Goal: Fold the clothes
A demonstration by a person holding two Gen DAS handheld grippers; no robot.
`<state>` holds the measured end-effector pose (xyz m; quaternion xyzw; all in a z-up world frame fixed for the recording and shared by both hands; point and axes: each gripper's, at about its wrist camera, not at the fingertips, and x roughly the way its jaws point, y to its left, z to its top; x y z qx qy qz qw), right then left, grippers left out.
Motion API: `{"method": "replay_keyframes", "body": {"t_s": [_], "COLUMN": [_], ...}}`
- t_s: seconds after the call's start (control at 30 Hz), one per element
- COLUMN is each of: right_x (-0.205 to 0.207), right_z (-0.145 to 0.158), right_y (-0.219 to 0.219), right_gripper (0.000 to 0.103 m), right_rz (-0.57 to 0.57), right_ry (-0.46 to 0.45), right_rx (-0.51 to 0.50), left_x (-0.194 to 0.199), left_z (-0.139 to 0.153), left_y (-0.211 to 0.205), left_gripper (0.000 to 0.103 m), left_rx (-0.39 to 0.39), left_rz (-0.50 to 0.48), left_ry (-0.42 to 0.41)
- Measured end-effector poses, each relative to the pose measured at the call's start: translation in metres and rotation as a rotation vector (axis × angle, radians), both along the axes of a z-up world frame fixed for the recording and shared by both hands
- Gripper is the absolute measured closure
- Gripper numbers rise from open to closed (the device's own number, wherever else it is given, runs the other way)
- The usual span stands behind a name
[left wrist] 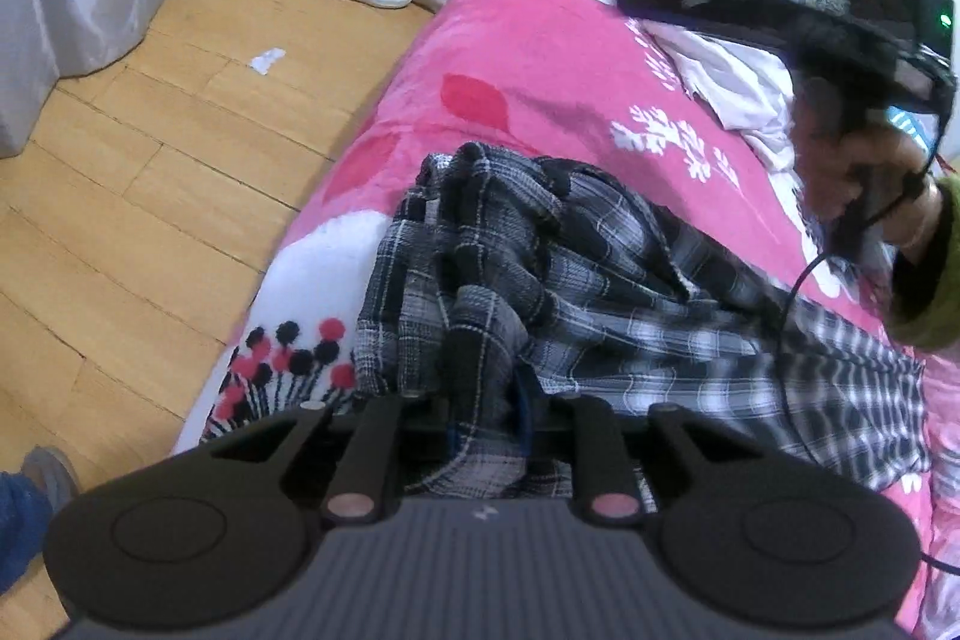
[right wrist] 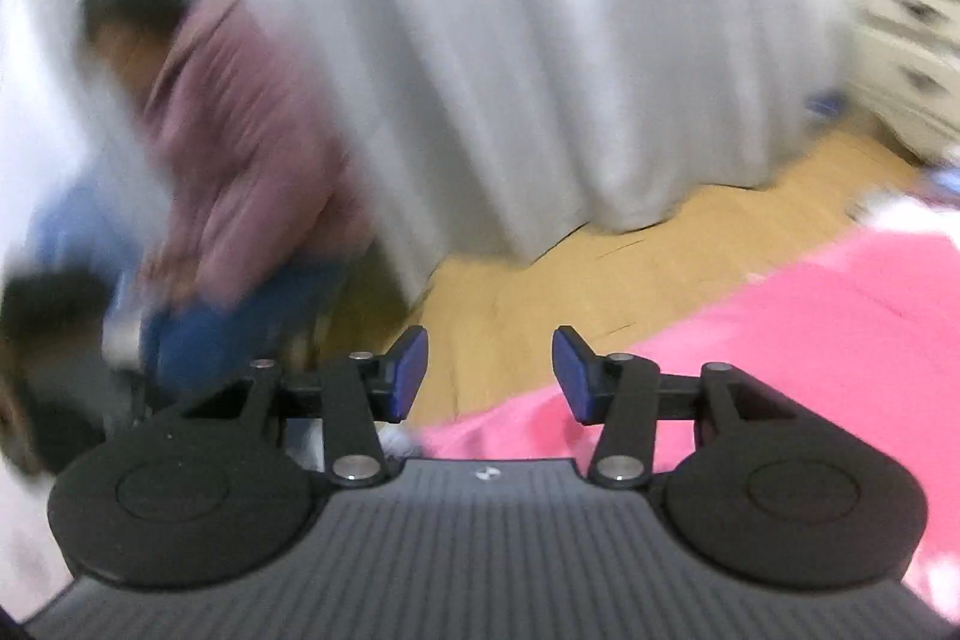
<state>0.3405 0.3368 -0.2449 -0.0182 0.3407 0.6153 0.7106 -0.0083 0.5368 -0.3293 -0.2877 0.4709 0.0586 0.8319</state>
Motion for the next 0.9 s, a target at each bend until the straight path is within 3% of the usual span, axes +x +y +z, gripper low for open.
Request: {"method": "replay_keyframes", "body": {"t_s": [0.07,0.1,0.13,0.2,0.27,0.43,0.5,0.57,0.63,0.8,0.9], "right_x": [0.016,0.02,0.011,-0.007,-0.025,-0.068,-0.072,-0.069,-0.065,-0.057,-0.049], "right_z": [0.01,0.015,0.014,0.01,0.006,-0.011,-0.019,-0.021,-0.023,-0.027,-0.05], "right_y": [-0.031,-0.046,-0.053,-0.068,-0.082,-0.097,-0.094,-0.091,-0.088,-0.081,-0.076], "right_gripper": [0.058,0.058,0.058,0.058,0.058,0.062,0.07,0.1,0.1,0.101,0.1], "right_rz": [-0.084,-0.108,-0.085,-0.035,0.015,0.116,0.117,0.1,0.083,0.04,0.018], "right_ry": [0.031,0.028,0.014,-0.014,-0.043,-0.123,-0.152,-0.163,-0.173,-0.198,-0.187], "right_rx": [0.021,0.022,-0.011,-0.078,-0.145,-0.319,-0.358,-0.364,-0.37,-0.385,-0.399], "left_x": [-0.004,-0.008,-0.012,-0.021,-0.022,0.017,0.039,0.054,0.058,0.058,0.056], "left_z": [0.007,0.012,0.02,0.036,0.046,0.041,0.025,0.01,0.002,-0.003,-0.001], "left_y": [0.003,0.004,0.004,0.006,0.01,-0.022,-0.037,-0.046,-0.047,-0.042,-0.043], "left_gripper": [0.072,0.053,0.046,0.047,0.051,0.058,0.061,0.063,0.072,0.073,0.074], "left_rx": [0.008,0.025,0.076,0.146,0.154,0.185,0.236,0.295,0.331,0.292,0.307], "left_rz": [0.046,0.075,0.105,0.152,0.184,0.016,-0.045,-0.059,-0.042,-0.007,-0.017], "left_ry": [-0.008,-0.013,-0.031,-0.081,-0.117,-0.149,-0.109,-0.071,-0.062,-0.072,-0.068]}}
